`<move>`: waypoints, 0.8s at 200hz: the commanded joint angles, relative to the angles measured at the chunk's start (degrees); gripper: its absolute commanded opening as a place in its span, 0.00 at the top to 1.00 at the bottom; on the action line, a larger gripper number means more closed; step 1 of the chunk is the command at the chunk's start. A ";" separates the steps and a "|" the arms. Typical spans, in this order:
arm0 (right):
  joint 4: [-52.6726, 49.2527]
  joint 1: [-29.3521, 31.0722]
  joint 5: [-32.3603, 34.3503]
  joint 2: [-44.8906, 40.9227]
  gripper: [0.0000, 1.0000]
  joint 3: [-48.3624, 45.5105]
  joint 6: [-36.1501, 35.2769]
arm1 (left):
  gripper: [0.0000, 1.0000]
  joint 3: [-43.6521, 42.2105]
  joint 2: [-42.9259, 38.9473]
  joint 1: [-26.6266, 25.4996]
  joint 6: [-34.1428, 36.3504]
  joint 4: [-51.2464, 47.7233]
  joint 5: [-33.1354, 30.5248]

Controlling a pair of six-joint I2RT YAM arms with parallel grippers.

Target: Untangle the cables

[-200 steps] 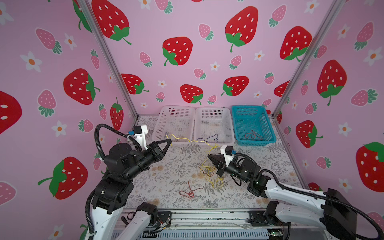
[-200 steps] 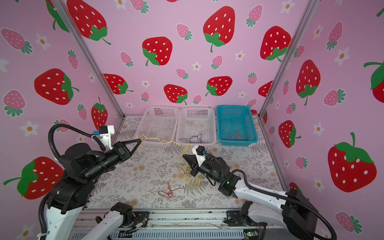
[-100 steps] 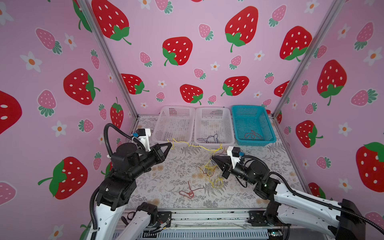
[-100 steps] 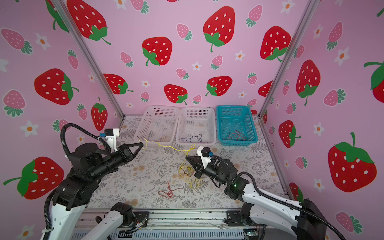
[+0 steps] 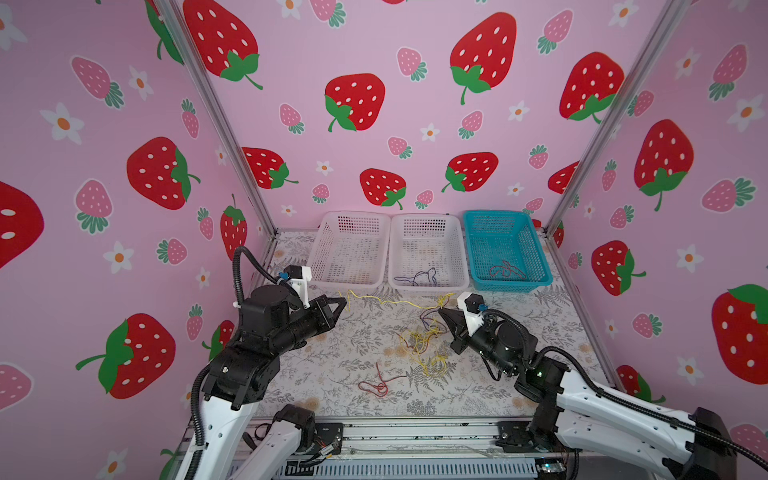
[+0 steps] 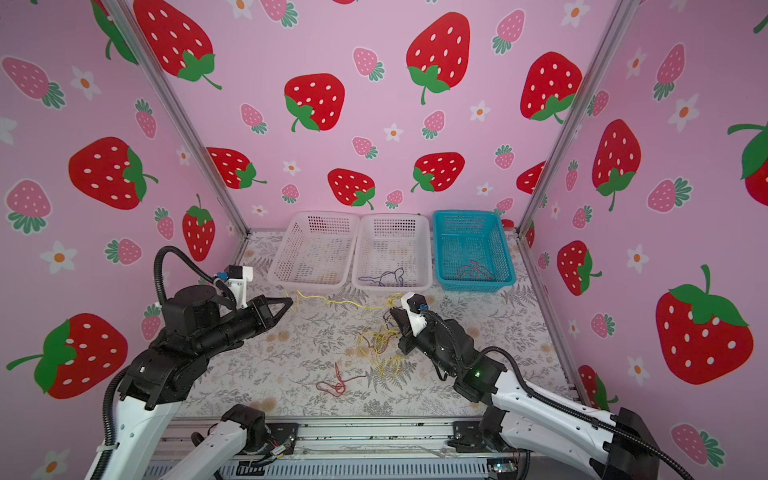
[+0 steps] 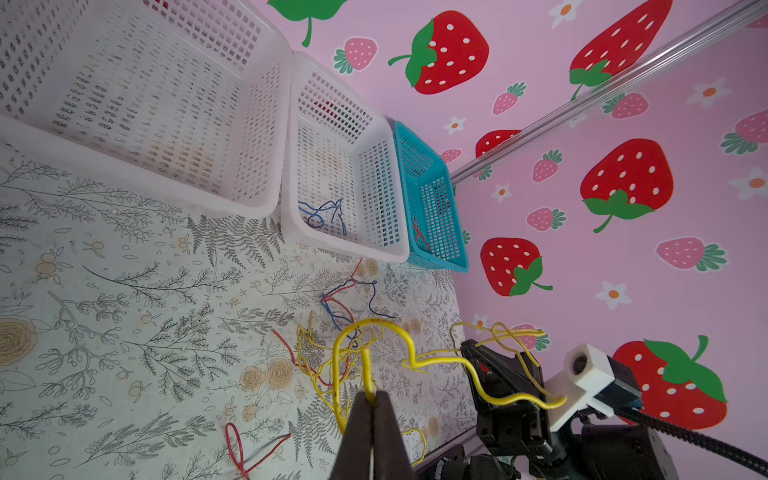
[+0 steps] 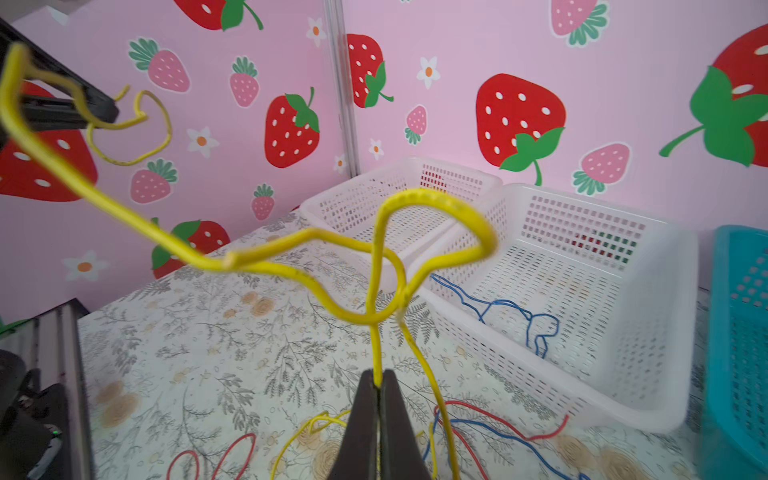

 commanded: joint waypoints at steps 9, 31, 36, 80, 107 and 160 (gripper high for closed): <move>-1.06 0.42 5.03 -0.94 1.00 0.21 -1.93 | 1.00 -0.03 1.08 0.20 0.93 -1.17 3.67; 0.91 0.90 2.59 -1.65 1.00 -0.67 -3.18 | 1.00 -0.49 1.96 0.15 1.41 -2.03 5.27; 0.96 1.15 1.76 -1.65 1.00 -0.59 -3.60 | 1.00 -0.59 2.09 0.20 1.79 -2.38 5.28; 1.00 5.24 5.66 -0.19 1.00 -1.10 -5.83 | 1.00 -1.41 3.23 0.16 4.14 -3.90 7.01; 1.79 7.37 7.23 -1.16 1.00 -1.93 -6.49 | 1.00 -1.98 3.68 0.19 5.34 -4.77 6.87; 2.41 8.22 12.93 -4.71 1.00 -3.93 -6.25 | 1.00 -3.11 5.90 0.20 7.73 -6.24 8.35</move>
